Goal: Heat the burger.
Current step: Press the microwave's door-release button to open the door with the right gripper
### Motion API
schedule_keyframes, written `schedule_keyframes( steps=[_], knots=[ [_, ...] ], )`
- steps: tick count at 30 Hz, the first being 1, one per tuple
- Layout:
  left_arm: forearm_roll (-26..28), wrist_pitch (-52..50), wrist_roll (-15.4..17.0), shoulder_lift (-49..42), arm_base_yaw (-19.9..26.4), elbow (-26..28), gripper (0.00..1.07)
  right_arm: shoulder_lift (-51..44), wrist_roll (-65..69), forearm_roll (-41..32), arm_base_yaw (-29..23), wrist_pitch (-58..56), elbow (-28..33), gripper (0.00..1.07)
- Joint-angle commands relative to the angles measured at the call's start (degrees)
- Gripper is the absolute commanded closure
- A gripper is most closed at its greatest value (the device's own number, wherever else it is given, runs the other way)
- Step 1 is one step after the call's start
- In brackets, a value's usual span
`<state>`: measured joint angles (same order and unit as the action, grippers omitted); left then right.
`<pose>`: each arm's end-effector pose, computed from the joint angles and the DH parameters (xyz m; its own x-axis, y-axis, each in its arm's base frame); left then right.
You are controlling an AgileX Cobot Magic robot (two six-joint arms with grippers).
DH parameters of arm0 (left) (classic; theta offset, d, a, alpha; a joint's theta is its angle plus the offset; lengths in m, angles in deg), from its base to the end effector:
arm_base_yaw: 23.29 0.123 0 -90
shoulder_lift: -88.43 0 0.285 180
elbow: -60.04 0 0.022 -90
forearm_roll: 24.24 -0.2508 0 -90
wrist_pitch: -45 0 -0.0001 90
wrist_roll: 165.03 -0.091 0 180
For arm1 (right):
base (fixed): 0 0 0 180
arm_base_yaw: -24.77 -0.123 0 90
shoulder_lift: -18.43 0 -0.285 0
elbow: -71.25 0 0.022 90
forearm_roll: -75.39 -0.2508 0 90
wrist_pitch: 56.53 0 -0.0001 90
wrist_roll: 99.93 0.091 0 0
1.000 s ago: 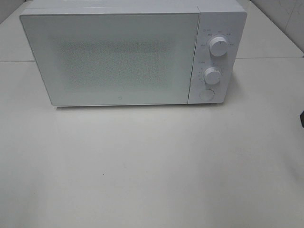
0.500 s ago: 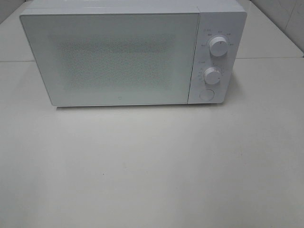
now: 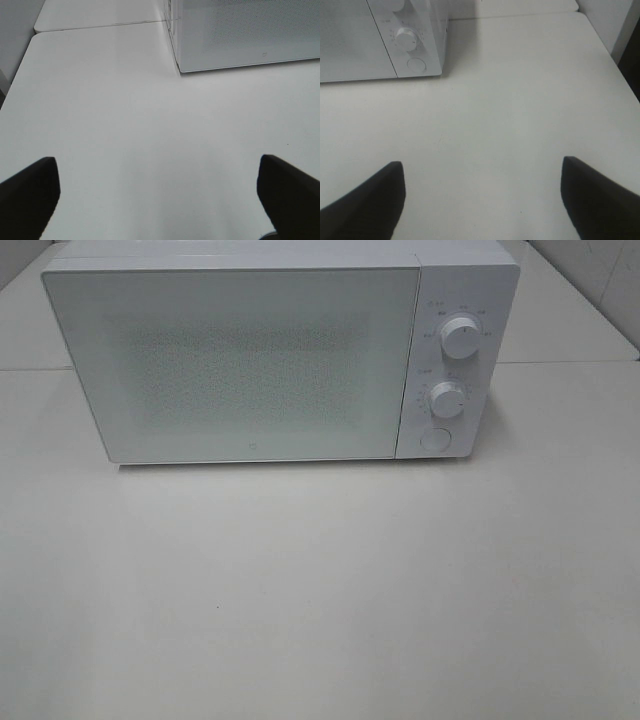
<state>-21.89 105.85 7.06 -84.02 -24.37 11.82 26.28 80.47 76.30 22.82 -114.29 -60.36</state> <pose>-0.0063 -0.0031 0.2789 -0.4386 0.1260 -0.8898 0.1032 0.9906 0.0894 -0.0029 -0.0013 0.2825 -0.4064 -0.0153 -0.9136 -0.0224 0.9997 -0.0068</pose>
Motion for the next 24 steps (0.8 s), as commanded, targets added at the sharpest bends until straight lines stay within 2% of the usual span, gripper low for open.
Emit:
schedule_keyframes(
  steps=[1,24],
  knots=[
    [0.40,-0.92,0.34,-1.15,-0.23,0.00,0.02,-2.01,-0.86,-0.29,0.40,0.46,0.17,0.32],
    [0.46,-0.92,0.34,-1.20,-0.23,0.00,0.02,-1.43,-0.40,-0.06,0.40,0.57,0.17,0.32]
  ],
)
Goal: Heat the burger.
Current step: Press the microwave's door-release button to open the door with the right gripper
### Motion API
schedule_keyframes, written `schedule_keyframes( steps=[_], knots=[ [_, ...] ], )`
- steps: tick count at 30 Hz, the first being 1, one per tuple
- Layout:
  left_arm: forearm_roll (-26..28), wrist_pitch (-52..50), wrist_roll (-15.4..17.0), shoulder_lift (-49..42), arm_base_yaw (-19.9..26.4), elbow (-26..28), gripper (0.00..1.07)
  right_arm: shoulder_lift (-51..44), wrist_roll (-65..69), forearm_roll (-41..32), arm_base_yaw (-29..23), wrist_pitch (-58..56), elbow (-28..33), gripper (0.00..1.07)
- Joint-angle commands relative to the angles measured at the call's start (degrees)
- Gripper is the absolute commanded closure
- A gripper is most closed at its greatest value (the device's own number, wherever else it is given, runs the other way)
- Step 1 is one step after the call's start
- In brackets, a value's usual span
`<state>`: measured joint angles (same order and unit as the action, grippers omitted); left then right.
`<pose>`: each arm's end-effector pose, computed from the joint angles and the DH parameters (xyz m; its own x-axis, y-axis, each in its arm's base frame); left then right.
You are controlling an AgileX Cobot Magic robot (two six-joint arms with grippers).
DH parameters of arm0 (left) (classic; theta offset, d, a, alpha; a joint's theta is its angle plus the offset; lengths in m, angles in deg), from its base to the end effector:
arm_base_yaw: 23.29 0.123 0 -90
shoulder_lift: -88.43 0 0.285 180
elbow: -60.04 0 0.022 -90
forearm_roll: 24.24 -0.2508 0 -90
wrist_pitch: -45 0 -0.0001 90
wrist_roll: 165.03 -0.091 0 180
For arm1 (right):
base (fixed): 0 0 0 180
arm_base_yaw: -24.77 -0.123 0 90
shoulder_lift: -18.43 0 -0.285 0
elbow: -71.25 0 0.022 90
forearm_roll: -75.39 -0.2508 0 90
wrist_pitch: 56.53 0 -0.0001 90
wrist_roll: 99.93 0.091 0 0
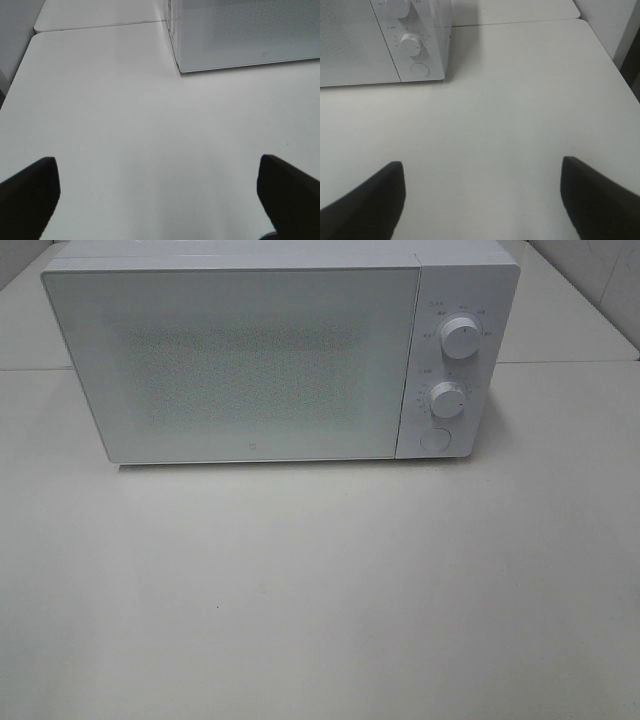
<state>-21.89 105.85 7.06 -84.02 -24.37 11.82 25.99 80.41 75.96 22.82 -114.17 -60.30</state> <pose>-0.0063 -0.0031 0.2789 -0.4386 0.1260 -0.8898 0.1032 0.9906 0.0894 -0.0035 -0.0009 0.2824 -0.4009 -0.0130 -0.9160 -0.0261 0.9997 -0.0028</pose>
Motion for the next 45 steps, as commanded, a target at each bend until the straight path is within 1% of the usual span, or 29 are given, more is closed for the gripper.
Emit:
schedule_keyframes(
  steps=[1,6,7,9,10,12,13,14,15,16,17,18,19,20,21,22,23,24,26,28,30,31,33,34,35,37,38,40,45],
  knots=[
    [0.46,-0.92,0.34,-1.20,-0.23,0.00,0.02,0.23,-0.74,0.29,0.40,0.69,-0.11,0.32],
    [0.46,-0.92,0.34,-1.20,-0.23,0.00,0.02,6.25,-2.86,0.23,0.40,4.81,-1.60,0.33],
    [0.46,-0.92,0.34,-1.20,-0.23,0.00,0.02,9.28,-4.24,0.11,0.40,10.31,-1.66,0.35],
    [0.46,-0.92,0.34,-1.20,-0.23,0.00,0.02,10.66,-4.81,0.11,0.40,12.61,-1.60,0.36],
    [0.46,-0.92,0.34,-1.20,-0.23,0.00,0.02,14.27,-6.47,0.11,0.40,18.51,-1.20,0.40],
    [0.46,-0.92,0.34,-1.20,-0.23,0.00,0.02,16.10,-7.16,0.11,0.40,20.97,-0.86,0.42],
    [0.46,-0.92,0.34,-1.20,-0.23,0.00,0.02,19.37,-8.77,0.11,0.40,27.90,0.34,0.50],
    [0.46,-0.92,0.34,-1.20,-0.23,0.00,0.02,21.14,-9.63,0.11,0.40,31.80,1.32,0.55],
    [0.46,-0.92,0.34,-1.20,-0.23,0.00,0.02,21.14,-9.63,0.11,0.40,31.80,1.32,0.55],
    [0.46,-0.92,0.34,-1.20,-0.23,0.00,0.02,24.29,-10.66,0.11,0.40,39.02,3.61,0.67],
    [0.46,-0.92,0.34,-1.20,-0.23,0.00,0.02,27.50,-10.71,0.11,0.40,46.58,5.96,0.82],
    [0.46,-0.92,0.34,-1.20,-0.23,0.00,0.02,27.50,-10.71,0.11,0.40,46.58,5.96,0.82],
    [0.46,-0.92,0.34,-1.20,-0.23,0.00,0.02,29.11,-10.71,0.11,0.40,50.88,7.28,0.91],
    [0.46,-0.92,0.34,-1.20,-0.23,0.00,0.02,29.11,-10.71,0.11,0.40,50.88,7.28,0.91],
    [0.46,-0.92,0.34,-1.20,-0.23,0.00,0.02,31.80,-9.74,-0.11,0.40,59.19,9.11,1.05],
    [0.46,-0.92,0.34,-1.20,-0.23,0.00,0.02,33.29,-8.71,-0.57,0.40,63.08,9.85,1.07],
    [0.46,-0.92,0.34,-1.20,-0.23,0.00,0.02,33.29,-8.71,-0.57,0.40,63.08,9.85,1.07],
    [0.46,-0.92,0.34,-1.20,-0.23,0.00,0.02,36.15,-7.56,-0.23,0.40,68.93,11.00,1.07],
    [0.46,-0.92,0.34,-1.20,-0.23,0.00,0.02,37.82,-7.56,0.17,0.40,71.05,11.52,1.07],
    [0.46,-0.92,0.34,-1.20,-0.23,0.00,0.02,44.35,-7.51,0.46,0.40,80.10,13.06,1.07],
    [0.46,-0.92,0.34,-1.20,-0.23,0.00,0.02,45.72,-7.28,0.46,0.40,82.62,13.35,1.07],
    [0.46,-0.92,0.34,-1.20,-0.23,0.00,0.02,49.16,-6.82,0.46,0.40,88.12,14.15,1.07],
    [0.46,-0.92,0.34,-1.20,-0.23,0.00,0.02,50.48,-6.47,0.52,0.40,90.41,14.55,1.07],
    [0.46,-0.92,0.34,-1.20,-0.23,0.00,0.02,53.86,-4.76,0.52,0.40,95.45,15.36,1.07],
    [0.46,-0.92,0.34,-1.20,-0.23,0.00,0.02,53.86,-4.76,0.52,0.40,95.45,15.36,1.07],
    [0.46,-0.92,0.34,-1.20,-0.23,0.00,0.02,58.73,-1.55,0.74,0.40,101.64,15.87,1.07],
    [0.46,-0.92,0.34,-1.20,-0.23,0.00,0.02,58.73,-1.55,0.74,0.40,101.64,15.87,1.07],
    [0.46,-0.92,0.34,-1.20,-0.23,0.00,0.02,63.25,1.49,3.90,0.40,106.34,15.87,1.07],
    [0.46,-0.92,0.34,-1.20,-0.23,0.00,0.02,68.35,4.13,6.65,0.40,111.78,15.87,1.07]
  ],
)
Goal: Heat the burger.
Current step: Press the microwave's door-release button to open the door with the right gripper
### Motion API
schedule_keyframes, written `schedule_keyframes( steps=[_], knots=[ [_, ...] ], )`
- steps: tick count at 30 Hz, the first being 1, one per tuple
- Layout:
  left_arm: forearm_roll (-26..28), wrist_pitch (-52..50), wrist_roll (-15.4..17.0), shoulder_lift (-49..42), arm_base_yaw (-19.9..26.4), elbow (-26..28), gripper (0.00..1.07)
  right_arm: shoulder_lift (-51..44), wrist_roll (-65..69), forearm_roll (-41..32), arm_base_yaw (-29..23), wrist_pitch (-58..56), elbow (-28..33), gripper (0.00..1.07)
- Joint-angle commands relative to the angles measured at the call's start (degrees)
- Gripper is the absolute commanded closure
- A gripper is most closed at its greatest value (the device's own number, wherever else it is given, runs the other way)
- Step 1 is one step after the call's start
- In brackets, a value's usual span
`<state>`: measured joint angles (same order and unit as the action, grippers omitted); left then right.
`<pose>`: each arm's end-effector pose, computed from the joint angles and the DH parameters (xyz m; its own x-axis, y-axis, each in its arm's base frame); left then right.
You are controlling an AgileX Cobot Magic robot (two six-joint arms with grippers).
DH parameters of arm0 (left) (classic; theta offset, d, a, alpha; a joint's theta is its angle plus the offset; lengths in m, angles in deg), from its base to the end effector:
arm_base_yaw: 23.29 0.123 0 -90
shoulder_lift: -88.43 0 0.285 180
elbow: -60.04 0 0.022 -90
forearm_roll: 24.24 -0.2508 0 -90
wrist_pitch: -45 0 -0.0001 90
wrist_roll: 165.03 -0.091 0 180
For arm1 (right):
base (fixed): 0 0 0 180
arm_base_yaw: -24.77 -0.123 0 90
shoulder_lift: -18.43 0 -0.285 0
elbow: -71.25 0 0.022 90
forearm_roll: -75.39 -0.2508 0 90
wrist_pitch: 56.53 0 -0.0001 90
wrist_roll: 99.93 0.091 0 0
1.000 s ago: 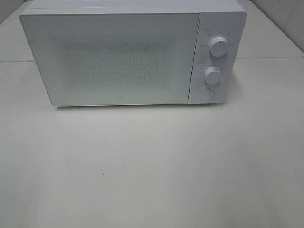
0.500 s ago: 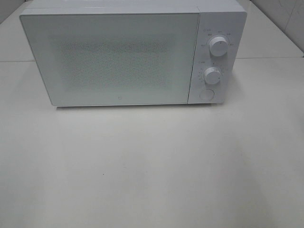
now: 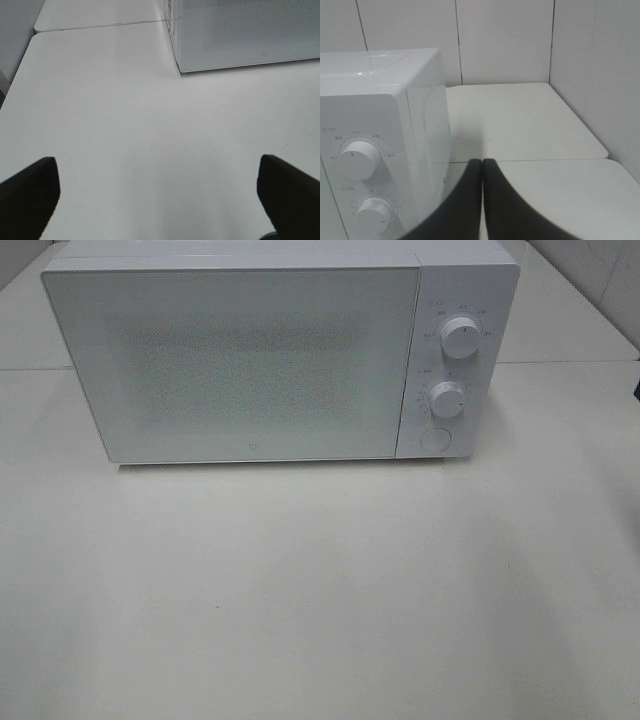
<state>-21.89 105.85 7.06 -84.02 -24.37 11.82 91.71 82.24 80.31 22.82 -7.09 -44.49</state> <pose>-0.0063 -0.0031 0.2789 -0.4386 0.1260 -0.8898 0.1032 0.9906 0.0894 0.1940 0.0125 0.2285 0.0331 -0.0169 -0.9993 -0.0985 0.9949 -0.0201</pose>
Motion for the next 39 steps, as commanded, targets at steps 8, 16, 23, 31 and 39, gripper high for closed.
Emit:
schedule_keyframes(
  steps=[8,16,23,31,39],
  knots=[
    [0.46,-0.92,0.34,-1.20,-0.23,0.00,0.02,10.14,4.35,3.55,0.40,8.02,0.00,1.07],
    [0.46,-0.92,0.34,-1.20,-0.23,0.00,0.02,18.33,12.83,5.27,0.40,11.63,0.00,1.07],
    [0.46,-0.92,0.34,-1.20,-0.23,0.00,0.02,21.37,25.32,2.92,-5.73,12.03,-0.11,1.07],
    [0.46,-0.92,0.34,-1.20,-0.23,0.00,0.02,27.62,47.56,-4.93,-16.39,14.09,-0.11,1.07],
    [0.46,-0.92,0.34,-1.20,-0.23,0.00,0.02,35.18,66.18,-7.05,-21.94,14.04,-5.39,1.07]
  ],
)
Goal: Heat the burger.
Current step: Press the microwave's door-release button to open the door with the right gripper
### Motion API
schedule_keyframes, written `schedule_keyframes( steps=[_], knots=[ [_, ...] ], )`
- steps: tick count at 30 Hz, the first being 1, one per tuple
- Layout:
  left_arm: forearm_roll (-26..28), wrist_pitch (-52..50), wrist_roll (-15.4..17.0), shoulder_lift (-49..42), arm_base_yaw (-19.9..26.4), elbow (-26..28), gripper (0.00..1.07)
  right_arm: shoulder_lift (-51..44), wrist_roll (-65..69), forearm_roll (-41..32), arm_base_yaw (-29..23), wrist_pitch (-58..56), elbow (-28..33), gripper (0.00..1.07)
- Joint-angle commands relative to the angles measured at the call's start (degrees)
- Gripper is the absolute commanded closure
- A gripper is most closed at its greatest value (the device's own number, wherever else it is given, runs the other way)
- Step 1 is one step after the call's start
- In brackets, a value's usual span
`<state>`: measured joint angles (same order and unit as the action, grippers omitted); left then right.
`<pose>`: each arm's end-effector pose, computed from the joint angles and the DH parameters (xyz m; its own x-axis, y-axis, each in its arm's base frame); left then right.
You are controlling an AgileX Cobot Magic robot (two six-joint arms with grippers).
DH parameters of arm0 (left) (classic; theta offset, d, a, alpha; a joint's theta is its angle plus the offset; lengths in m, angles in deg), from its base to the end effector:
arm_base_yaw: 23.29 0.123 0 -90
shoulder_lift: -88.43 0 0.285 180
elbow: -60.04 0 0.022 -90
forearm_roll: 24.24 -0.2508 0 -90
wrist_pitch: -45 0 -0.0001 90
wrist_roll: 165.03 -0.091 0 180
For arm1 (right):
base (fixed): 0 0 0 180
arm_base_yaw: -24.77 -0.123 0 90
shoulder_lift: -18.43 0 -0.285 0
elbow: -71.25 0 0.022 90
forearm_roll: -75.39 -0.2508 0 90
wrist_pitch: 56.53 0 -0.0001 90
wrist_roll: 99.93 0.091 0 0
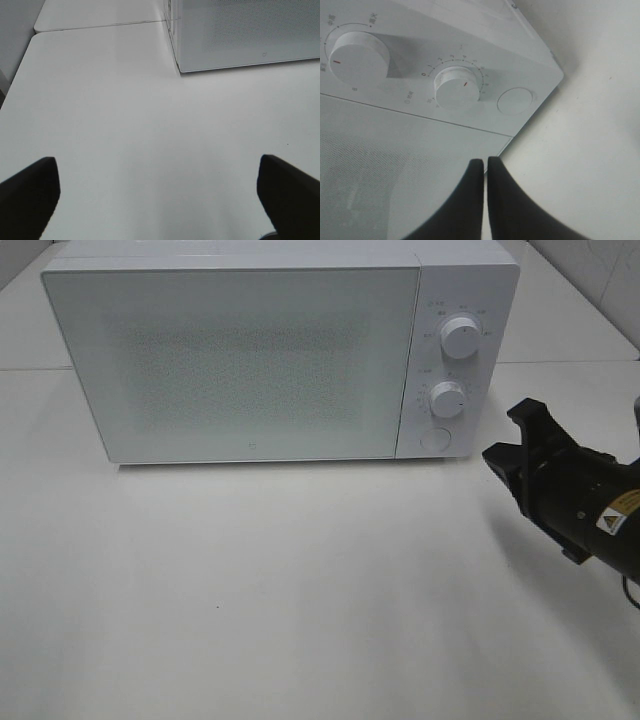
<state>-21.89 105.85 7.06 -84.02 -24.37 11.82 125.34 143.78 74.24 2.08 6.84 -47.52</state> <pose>-0.0063 -0.0031 0.2789 -0.4386 0.1260 -0.8898 0.1032 0.9906 0.0894 0.2257 0.0926 0.1315 -0.4352 0.7939 -0.4246 0.0511 0.4926 0.8687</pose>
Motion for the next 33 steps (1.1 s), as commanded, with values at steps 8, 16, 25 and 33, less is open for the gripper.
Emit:
schedule_keyframes(
  steps=[8,16,25,33],
  knots=[
    [0.46,-0.92,0.34,-1.20,-0.23,0.00,0.02,6.82,11.86,-7.22,-3.55,-2.46,-7.79,1.07],
    [0.46,-0.92,0.34,-1.15,-0.23,0.00,0.02,10.26,14.67,-11.57,-3.55,-9.11,-14.55,1.07],
    [0.46,-0.92,0.34,-1.15,-0.23,0.00,0.02,14.15,17.02,-11.92,-3.55,-11.63,-19.02,1.07],
    [0.46,-0.92,0.34,-1.15,-0.23,0.00,0.02,16.73,18.11,-11.75,-3.55,-12.38,-21.72,1.07]
  ],
)
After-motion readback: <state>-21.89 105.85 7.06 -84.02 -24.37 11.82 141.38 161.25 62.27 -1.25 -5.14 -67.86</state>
